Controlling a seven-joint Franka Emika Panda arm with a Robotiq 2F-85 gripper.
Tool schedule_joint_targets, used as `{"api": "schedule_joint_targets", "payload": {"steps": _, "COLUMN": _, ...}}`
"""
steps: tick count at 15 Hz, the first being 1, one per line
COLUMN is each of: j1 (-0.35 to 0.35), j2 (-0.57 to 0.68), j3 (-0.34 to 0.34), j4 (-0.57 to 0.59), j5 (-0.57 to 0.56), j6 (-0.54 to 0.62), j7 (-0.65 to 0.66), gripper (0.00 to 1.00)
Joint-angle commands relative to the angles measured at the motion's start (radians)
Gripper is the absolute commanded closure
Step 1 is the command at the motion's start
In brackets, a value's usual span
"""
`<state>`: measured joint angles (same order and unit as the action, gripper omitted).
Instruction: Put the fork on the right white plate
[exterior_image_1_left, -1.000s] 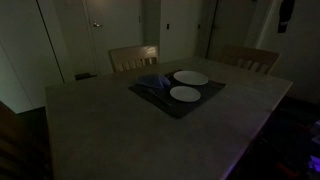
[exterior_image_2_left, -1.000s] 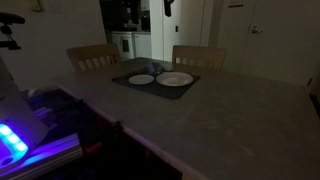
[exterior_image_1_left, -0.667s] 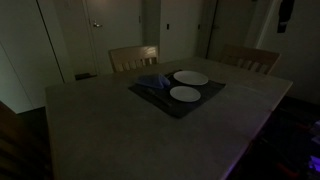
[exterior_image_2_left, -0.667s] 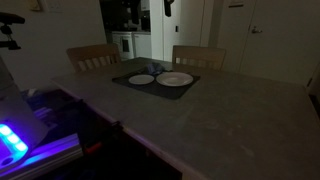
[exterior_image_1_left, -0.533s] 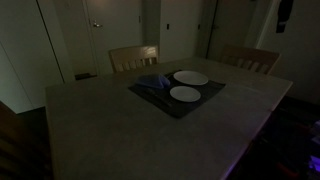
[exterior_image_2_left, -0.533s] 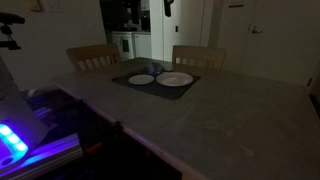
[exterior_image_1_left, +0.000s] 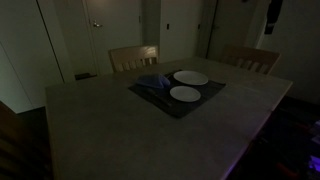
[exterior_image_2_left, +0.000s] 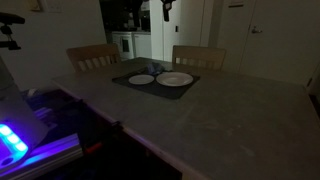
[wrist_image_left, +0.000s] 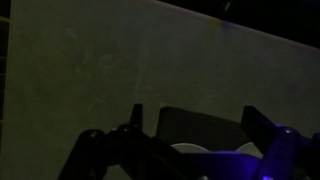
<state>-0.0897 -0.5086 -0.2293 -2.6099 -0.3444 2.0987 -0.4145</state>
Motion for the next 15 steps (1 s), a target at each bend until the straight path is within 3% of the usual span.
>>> {"api": "schedule_joint_targets", "payload": {"steps": 1, "j1": 0.012, "j2": 0.076, "j3": -0.001, "j4": 0.036, "j5": 0.043, "j6": 0.050, "j7": -0.022, "gripper": 0.00}}
{"api": "schedule_joint_targets", "payload": {"steps": 12, "j1": 0.045, "j2": 0.286, "j3": -0.006, "j4": 0.162, "j5": 0.246, "j6": 0.196, "j7": -0.068, "gripper": 0.00}}
{"api": "schedule_joint_targets", "payload": {"steps": 13, "j1": 0.020, "j2": 0.217, "j3": 0.016, "j4": 0.110, "j5": 0.203, "j6": 0.179, "j7": -0.029, "gripper": 0.00}}
{"api": "schedule_joint_targets", "payload": {"steps": 15, "j1": 0.020, "j2": 0.232, "j3": 0.018, "j4": 0.120, "j5": 0.209, "j6": 0.180, "j7": -0.031, "gripper": 0.00}}
